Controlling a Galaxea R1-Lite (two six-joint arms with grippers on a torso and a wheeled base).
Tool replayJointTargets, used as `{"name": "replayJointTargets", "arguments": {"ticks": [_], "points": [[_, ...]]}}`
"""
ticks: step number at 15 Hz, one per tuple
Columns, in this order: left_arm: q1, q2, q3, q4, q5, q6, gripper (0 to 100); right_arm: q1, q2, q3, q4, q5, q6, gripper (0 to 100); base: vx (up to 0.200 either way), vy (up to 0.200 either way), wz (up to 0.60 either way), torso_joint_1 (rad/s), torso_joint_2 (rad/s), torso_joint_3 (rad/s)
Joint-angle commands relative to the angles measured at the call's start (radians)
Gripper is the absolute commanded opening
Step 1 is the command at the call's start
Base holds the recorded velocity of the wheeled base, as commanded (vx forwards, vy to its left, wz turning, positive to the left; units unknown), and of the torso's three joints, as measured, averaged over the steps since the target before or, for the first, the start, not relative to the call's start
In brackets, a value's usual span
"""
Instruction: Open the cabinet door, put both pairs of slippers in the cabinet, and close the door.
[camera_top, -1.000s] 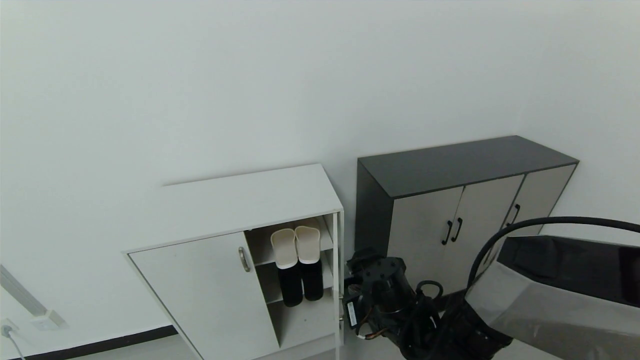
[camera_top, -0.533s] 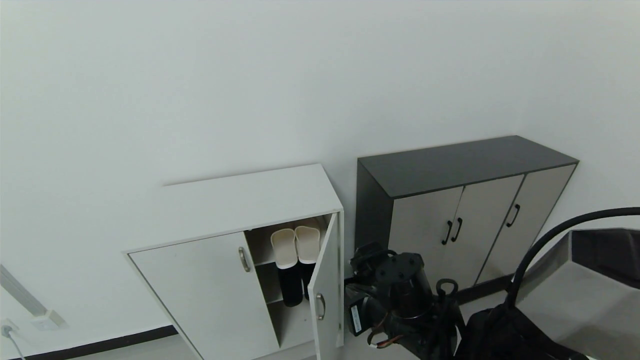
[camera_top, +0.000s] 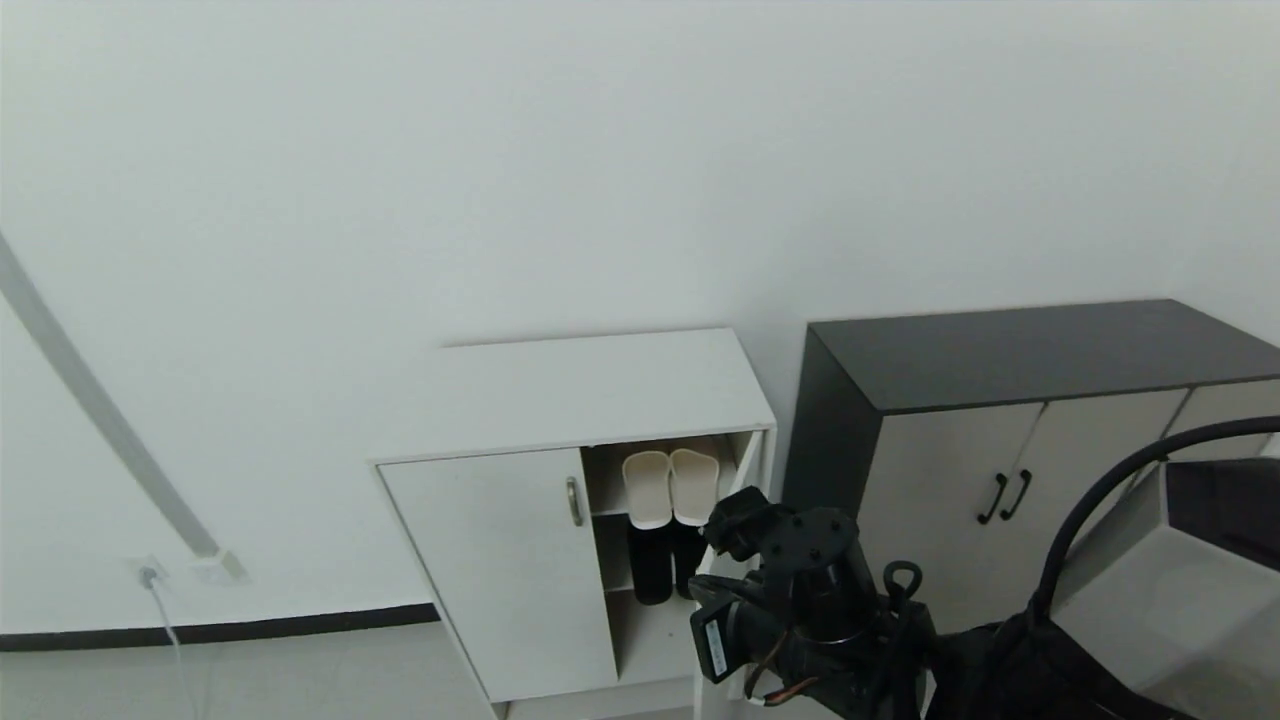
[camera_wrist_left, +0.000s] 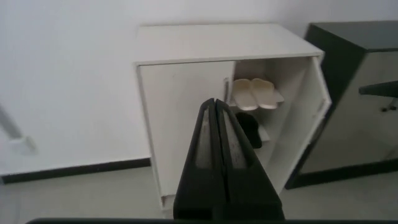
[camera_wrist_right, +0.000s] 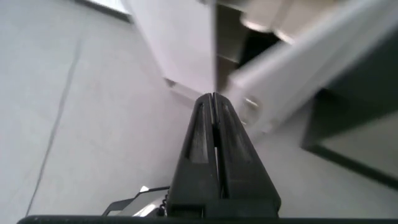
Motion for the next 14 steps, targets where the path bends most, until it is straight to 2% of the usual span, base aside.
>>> {"name": "replayJointTargets", "arguments": {"ticks": [1,3,8,14], "points": [[0.000,0.001,0.000,0.000,0.000,0.000,0,-0.008,-0.002,0.008,-0.001,0.003,0.001,0,0.000,0.000,0.00,0.000,0.00,0.000],[0.000,0.001,0.000,0.000,0.000,0.000,0,-0.013,-0.002,0.025,-0.014,0.038,-0.001,0,0.000,0.000,0.00,0.000,0.00,0.000],[0.000,0.001,0.000,0.000,0.002,0.000,0,-0.054,-0.019,0.086,-0.040,0.037,-0.016,0,0.000,0.000,0.00,0.000,0.00,0.000],[0.000,0.001,0.000,0.000,0.017,0.000,0,-0.100,-0.057,0.206,-0.038,0.035,-0.050,0,0.200,0.000,0.00,0.002,0.00,0.002]]}}
